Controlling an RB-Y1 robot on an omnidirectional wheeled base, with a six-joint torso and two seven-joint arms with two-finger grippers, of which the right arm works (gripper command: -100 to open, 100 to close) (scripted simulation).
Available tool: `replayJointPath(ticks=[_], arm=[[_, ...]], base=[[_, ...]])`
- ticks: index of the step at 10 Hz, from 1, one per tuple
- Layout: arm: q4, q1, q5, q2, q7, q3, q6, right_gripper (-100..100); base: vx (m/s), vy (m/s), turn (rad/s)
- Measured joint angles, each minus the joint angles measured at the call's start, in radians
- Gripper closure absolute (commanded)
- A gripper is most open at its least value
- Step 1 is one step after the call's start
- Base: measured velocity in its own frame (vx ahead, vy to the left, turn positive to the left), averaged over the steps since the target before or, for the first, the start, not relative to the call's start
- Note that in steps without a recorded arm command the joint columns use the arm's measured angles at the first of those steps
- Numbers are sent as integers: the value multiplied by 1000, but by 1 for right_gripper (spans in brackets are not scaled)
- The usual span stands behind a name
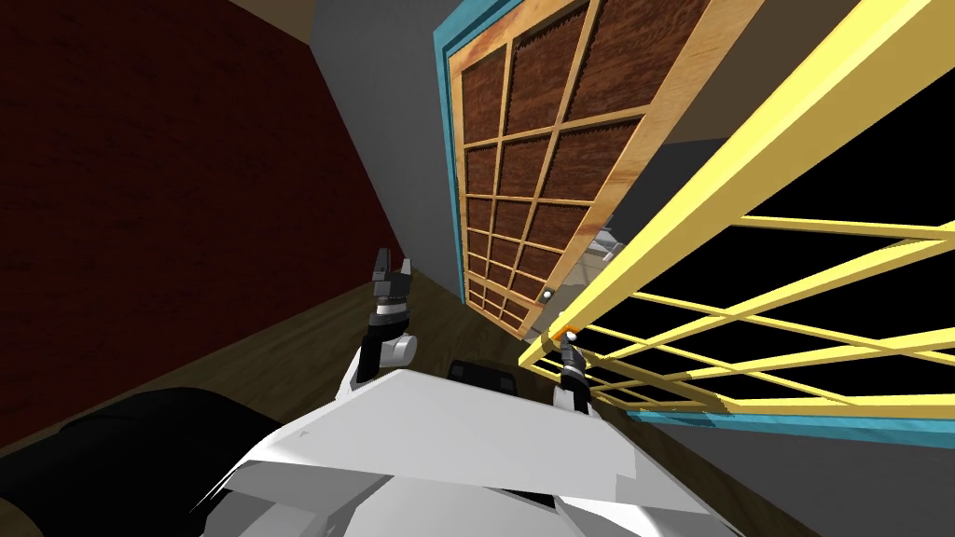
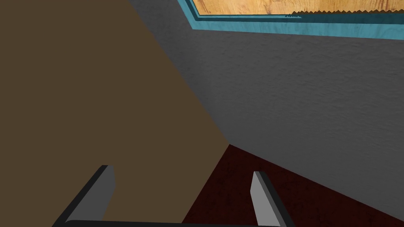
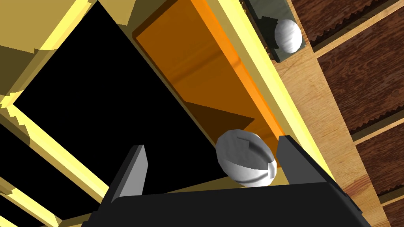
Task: Pull the door open
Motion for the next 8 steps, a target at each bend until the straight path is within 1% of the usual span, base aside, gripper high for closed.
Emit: replayJointPath(ticks=[1,2,3,4,5,6,7,8], arm=[[-29,9,4,7,-7,5,12,100],[-68,25,9,15,-20,13,27,100],[-108,38,4,29,-43,23,44,100],[-67,22,-7,16,-45,18,27,100],[-47,14,-12,13,-37,15,14,100],[-55,16,-11,16,-38,17,17,100],[-76,24,-7,20,-47,22,30,100],[-83,27,-7,23,-50,22,33,100]], base=[[-6,9,25],[-28,-7,69],[-26,-18,33],[-9,-15,14],[-6,-7,-13],[0,10,2],[6,1,-6],[11,-2,13]])
